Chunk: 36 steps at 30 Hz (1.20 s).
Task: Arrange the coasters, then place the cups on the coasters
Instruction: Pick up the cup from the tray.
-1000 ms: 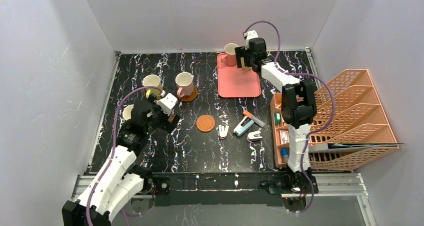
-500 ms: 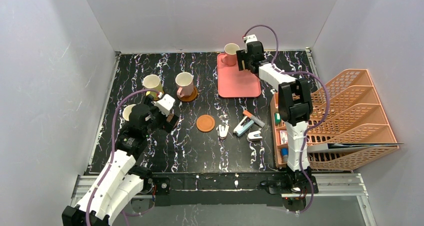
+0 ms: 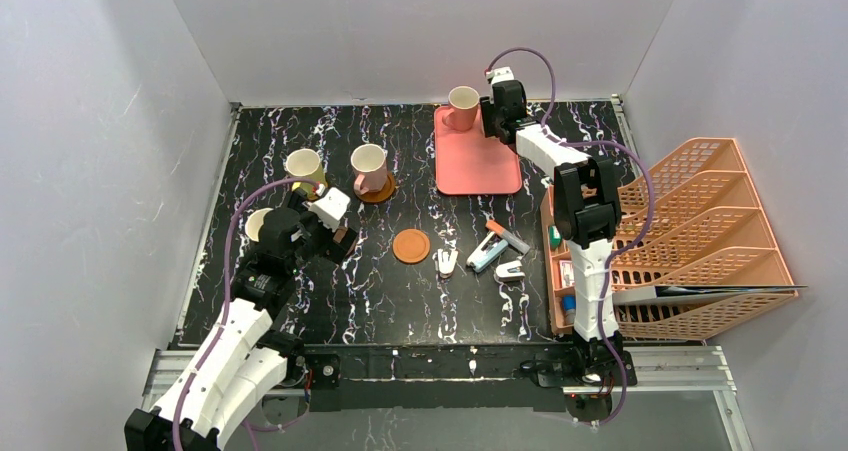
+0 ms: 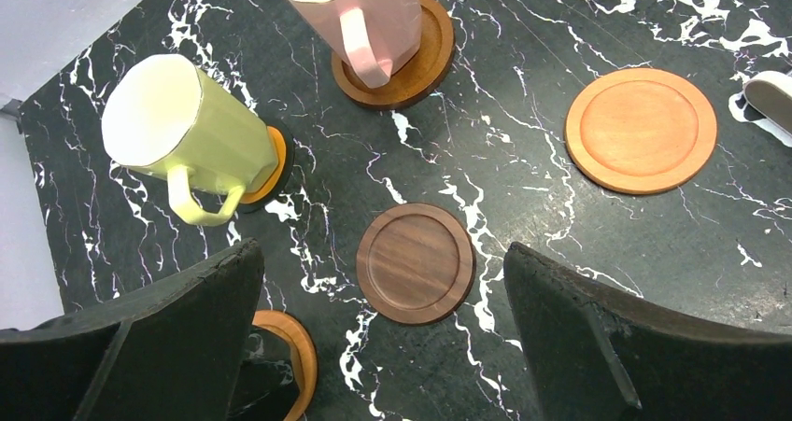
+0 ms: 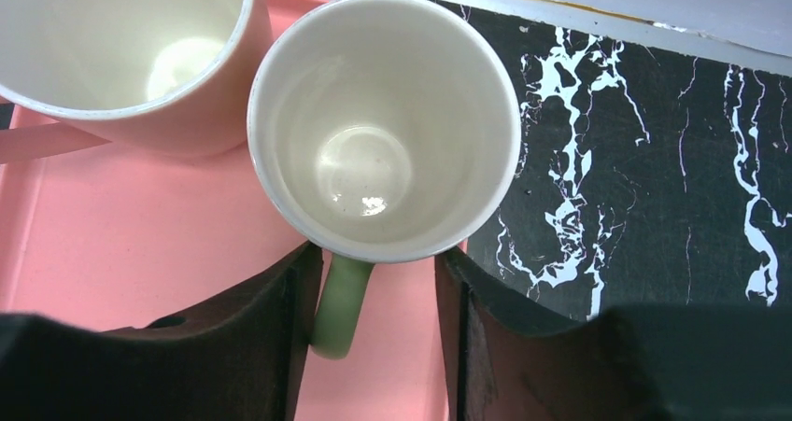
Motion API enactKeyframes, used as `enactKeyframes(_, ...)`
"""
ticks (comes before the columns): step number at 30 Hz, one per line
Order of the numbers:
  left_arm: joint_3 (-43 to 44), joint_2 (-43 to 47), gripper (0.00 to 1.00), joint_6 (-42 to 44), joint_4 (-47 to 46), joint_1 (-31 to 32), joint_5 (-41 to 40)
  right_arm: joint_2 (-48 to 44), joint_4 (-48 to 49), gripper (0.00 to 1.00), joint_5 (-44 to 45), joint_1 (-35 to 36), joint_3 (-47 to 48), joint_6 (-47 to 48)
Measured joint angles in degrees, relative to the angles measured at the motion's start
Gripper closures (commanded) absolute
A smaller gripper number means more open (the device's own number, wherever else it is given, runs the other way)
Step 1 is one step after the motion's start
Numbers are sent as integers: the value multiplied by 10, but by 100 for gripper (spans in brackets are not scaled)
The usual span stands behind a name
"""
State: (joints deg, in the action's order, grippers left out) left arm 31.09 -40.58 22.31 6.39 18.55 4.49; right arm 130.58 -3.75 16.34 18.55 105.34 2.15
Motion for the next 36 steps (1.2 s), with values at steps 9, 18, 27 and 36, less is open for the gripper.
enactKeyframes(9,-6,3,2,0,-2,0,-3,0,-1,85,-1,-1,0,0)
enactKeyframes(18,-6,5,2,0,-2,0,-7,-3,-7,99,-22,-7,0,-5)
enactKeyframes(27,-6,16,2,-2,-2,0,-14,-115,-33,99,-90,-28,-98,-28)
enactKeyframes(36,-3,43,2,-9,2,0,-77,-267,4,99,-190,-31,-211,-52)
